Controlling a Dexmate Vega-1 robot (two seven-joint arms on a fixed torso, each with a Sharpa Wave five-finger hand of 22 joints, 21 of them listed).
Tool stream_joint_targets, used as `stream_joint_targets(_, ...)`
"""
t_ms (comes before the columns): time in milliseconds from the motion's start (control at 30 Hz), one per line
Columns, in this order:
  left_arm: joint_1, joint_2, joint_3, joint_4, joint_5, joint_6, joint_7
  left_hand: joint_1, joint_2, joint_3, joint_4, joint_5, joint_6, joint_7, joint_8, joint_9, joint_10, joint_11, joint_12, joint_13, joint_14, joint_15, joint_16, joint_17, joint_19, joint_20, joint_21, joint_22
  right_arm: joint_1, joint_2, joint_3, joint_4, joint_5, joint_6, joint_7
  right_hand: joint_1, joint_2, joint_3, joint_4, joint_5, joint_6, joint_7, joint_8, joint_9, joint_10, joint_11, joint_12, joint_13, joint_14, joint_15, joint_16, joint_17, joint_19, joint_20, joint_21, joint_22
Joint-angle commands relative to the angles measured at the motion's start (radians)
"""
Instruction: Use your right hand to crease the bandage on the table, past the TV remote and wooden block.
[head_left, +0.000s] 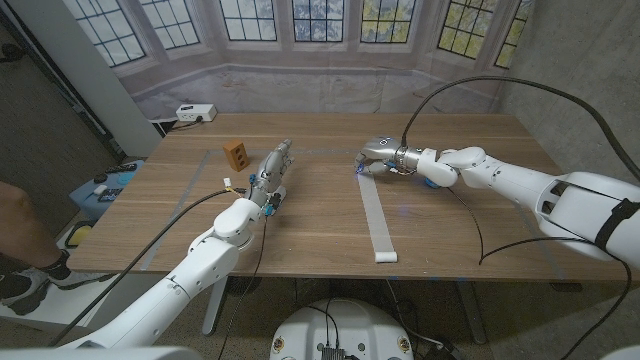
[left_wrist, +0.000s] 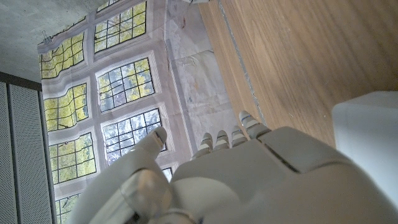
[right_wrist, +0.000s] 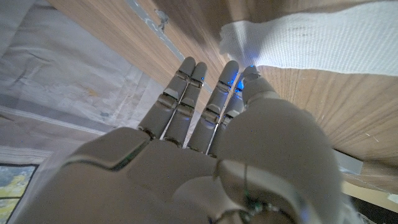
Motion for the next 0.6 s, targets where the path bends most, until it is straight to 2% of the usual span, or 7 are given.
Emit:
stream_joint_targets(33, 0.004, -0.002, 0.007, -0.006, 0.004, 0.003, 0.003, 0.006, -0.001, 0.001, -0.005, 0.003, 0.006, 0.006, 0.005, 0.003, 0.009, 0.000, 0.000, 0.005, 0.006, 0.007, -0.002, 0.003, 0.008, 0.002, -0.003, 0.003, -0.010, -0.003, -0.009, 0.010, -0.008, -0.005, -0.042, 0.022, 0.002, -0.005, 0.001, -0.001, 0.021, 0.000, 0.007, 0.003, 0.020, -0.002, 0.014, 0.010, 0.019, -0.162, 0.007, 0.006, 0.013, -0.102, 0.009, 0.002)
stream_joint_targets(600, -0.003, -0.003, 0.009, 0.008, -0.001, 0.003, -0.008, 0.006, -0.002, 0.001, -0.006, 0.003, 0.012, 0.005, 0.006, 0.003, 0.011, -0.001, 0.000, 0.005, 0.009, 0.007, -0.001, 0.003, 0.013, 0.002, -0.002, 0.003, -0.020, 0.002, -0.017, 0.020, -0.015, -0.026, -0.095, 0.064, 0.002, -0.009, 0.000, -0.001, 0.089, -0.005, 0.024, 0.005, 0.083, -0.012, 0.051, 0.031, 0.093, -0.164, 0.017, 0.017, 0.035, -0.113, 0.017, 0.004)
